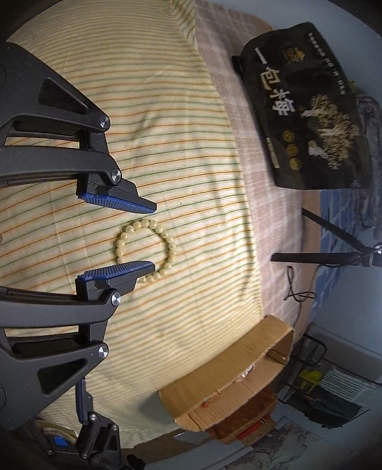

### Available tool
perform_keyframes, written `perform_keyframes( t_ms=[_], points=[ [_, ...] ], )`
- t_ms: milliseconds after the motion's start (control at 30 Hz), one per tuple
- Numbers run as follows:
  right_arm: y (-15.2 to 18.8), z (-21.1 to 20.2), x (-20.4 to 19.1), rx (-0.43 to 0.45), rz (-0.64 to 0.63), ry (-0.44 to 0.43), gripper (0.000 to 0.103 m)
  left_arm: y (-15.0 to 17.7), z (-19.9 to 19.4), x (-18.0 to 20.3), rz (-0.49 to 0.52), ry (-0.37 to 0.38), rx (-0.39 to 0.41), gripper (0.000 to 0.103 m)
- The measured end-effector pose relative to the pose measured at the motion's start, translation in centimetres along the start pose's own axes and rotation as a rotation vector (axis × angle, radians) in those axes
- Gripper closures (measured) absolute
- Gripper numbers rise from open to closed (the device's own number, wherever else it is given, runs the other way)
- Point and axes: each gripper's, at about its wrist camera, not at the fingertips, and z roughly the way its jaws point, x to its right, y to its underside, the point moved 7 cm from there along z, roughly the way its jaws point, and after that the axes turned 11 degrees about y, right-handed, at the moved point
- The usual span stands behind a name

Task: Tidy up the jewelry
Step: 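Move the left tool to the cream beaded bracelet while the right tool approaches the pearl stud, then close the left tool on the beaded bracelet while the right tool grasps the pearl stud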

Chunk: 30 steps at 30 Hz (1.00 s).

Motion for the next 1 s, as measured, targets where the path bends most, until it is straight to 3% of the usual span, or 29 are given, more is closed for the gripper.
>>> perform_keyframes(
  t_ms=[1000],
  points=[
    [-0.1, 4.4, -2.4, 0.007, -0.162, 0.023, 0.062, 0.2, 4.3, -1.2, 0.03, -0.016, -0.06, 0.072]
  ],
)
